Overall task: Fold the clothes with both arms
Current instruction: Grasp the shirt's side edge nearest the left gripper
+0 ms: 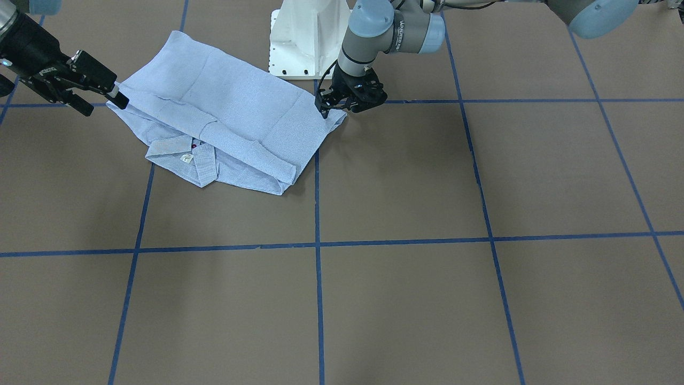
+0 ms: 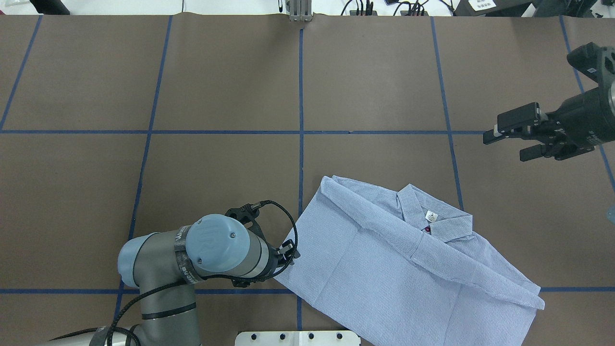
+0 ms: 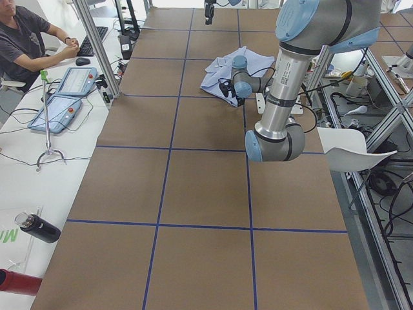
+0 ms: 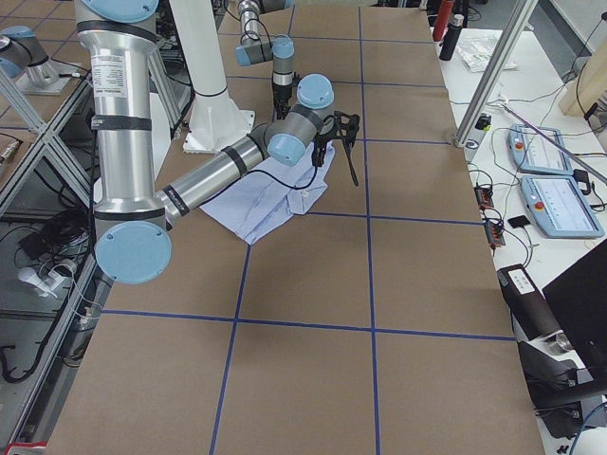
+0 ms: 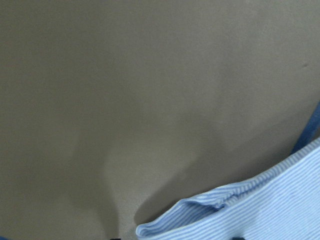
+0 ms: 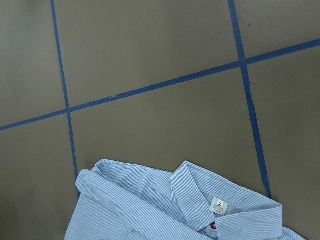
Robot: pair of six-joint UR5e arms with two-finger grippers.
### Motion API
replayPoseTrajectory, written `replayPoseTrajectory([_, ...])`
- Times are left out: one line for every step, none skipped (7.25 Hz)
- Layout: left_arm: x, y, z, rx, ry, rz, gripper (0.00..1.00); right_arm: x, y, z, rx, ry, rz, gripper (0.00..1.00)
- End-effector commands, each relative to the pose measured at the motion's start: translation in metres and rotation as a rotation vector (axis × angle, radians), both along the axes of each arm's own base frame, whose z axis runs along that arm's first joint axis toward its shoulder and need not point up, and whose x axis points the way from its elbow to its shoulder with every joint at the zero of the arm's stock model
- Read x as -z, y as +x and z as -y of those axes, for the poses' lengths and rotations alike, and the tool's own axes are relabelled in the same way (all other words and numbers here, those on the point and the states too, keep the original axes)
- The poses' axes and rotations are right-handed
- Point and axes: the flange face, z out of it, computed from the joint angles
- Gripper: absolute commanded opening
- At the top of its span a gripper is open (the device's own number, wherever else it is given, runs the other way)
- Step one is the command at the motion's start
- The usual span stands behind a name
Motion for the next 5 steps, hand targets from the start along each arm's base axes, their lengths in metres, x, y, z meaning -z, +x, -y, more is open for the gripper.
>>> replayPoseTrajectory([-0.0002, 0.0005, -0.0005, 0.0, -0.001, 0.001, 0.79, -0.0012, -0.0001, 0.0009, -0.001, -0.002, -0.001, 1.0])
replayPoseTrajectory([-0.0022, 0.0018, -0.0001, 0.0, -0.002, 0.005, 0.79, -0.0019, -0.0012, 0.0016, 0.0, -0.003, -0.003, 1.0])
replayPoseTrajectory([-0.0028, 0.0023, 0.0, 0.0, -0.004, 0.007, 0.73, -0.0019, -0.0016, 0.0022, 0.0, -0.003, -0.003, 1.0])
replayPoseTrajectory([-0.0029, 0.0023, 0.0, 0.001, -0.005, 0.007, 0.64, -0.0013, -0.0014, 0.0018, 0.0, -0.002, -0.002, 1.0])
replayPoseTrajectory([-0.0055, 0.0035, 0.0014, 0.004, -0.008, 0.013, 0.54, -0.0013, -0.0007, 0.0022, -0.003, -0.002, -0.003, 1.0])
